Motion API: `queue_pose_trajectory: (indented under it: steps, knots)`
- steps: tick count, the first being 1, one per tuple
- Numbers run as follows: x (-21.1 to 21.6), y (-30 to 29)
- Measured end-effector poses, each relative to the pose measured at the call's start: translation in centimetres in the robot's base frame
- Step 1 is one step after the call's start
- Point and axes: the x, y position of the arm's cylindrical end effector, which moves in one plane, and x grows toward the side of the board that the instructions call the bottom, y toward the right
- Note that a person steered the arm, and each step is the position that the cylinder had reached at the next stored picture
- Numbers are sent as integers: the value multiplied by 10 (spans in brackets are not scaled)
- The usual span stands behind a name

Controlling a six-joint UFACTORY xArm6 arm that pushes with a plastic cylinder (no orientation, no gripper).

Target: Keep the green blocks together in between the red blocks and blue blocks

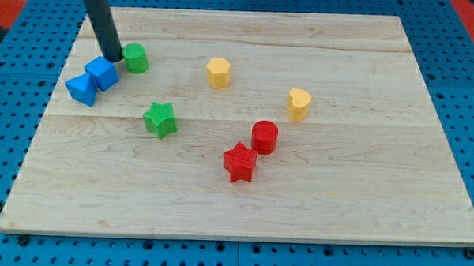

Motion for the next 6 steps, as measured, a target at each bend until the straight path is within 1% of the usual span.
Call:
queue_pose_trajectory:
  steps: [2, 3, 4, 5, 6]
  knots:
    - [-37, 4]
    - [11, 31]
    - [27, 12]
    - [31, 42]
    - [-4, 49]
